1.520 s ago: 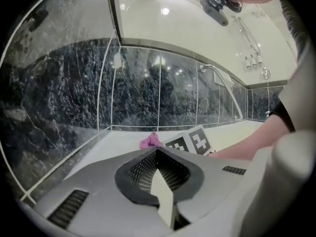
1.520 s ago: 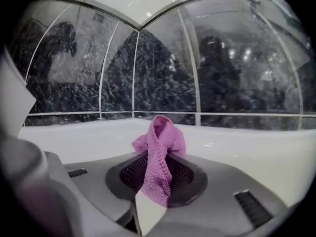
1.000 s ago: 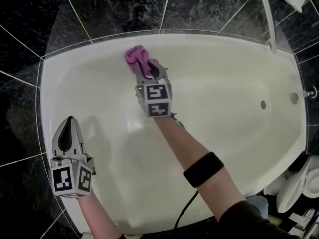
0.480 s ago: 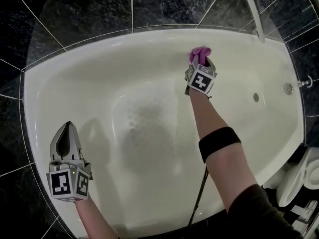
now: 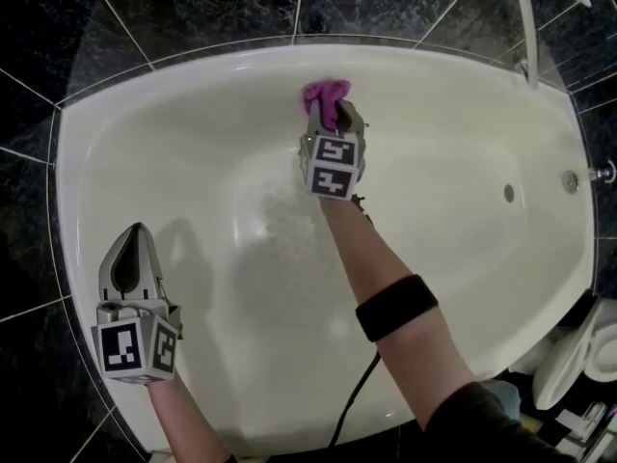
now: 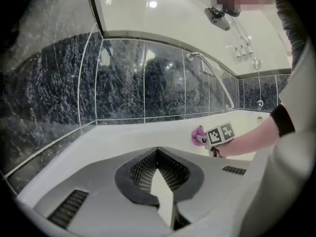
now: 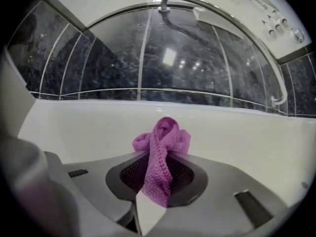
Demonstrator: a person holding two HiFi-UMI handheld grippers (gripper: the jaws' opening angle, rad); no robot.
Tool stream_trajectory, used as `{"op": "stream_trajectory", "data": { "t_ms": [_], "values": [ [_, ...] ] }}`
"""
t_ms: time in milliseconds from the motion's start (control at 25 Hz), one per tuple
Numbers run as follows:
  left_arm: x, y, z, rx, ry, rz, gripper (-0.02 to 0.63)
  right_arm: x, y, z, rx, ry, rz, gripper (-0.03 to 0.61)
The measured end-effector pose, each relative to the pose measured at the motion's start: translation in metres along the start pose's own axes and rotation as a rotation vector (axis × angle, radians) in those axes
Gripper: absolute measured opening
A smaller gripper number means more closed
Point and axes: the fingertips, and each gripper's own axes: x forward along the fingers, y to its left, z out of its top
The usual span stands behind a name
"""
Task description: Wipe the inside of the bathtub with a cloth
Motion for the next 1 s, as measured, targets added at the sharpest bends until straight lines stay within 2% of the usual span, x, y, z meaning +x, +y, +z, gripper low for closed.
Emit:
{"op": "stream_trajectory", "data": {
  "t_ms": [160,360,600,680,760,840,920,1000],
  "values": [
    [-0.007,0.016,0.004,-0.02,-0.022,0.027,-0.003,0.004,0.089,-0.005,-0.002,0.003,0.101,0.098],
    [-0.015,0.03,0.009,-0.046,-0.047,0.054,-0.002,0.006,0.163,-0.019,0.01,0.042,0.173,0.098],
    [-0.015,0.03,0.005,-0.047,-0.036,0.052,-0.002,0.004,0.286,-0.02,-0.074,0.068,0.418,0.103],
    [-0.015,0.028,0.004,-0.043,-0.031,0.054,-0.003,0.003,0.304,-0.018,-0.084,0.077,0.448,0.101],
    [-0.013,0.025,0.005,-0.035,-0.025,0.05,-0.003,0.0,0.302,-0.017,-0.096,0.066,0.49,0.102],
    [-0.011,0.019,0.005,-0.024,-0.019,0.04,-0.003,-0.004,0.277,-0.015,-0.103,0.03,0.505,0.104],
    [-0.009,0.013,0.006,-0.009,-0.014,0.027,-0.003,-0.005,0.216,-0.015,-0.079,0.01,0.428,0.104],
    [-0.006,0.004,0.005,-0.002,-0.011,0.011,-0.003,-0.002,0.125,-0.029,-0.062,0.029,0.287,0.106]
  ]
}}
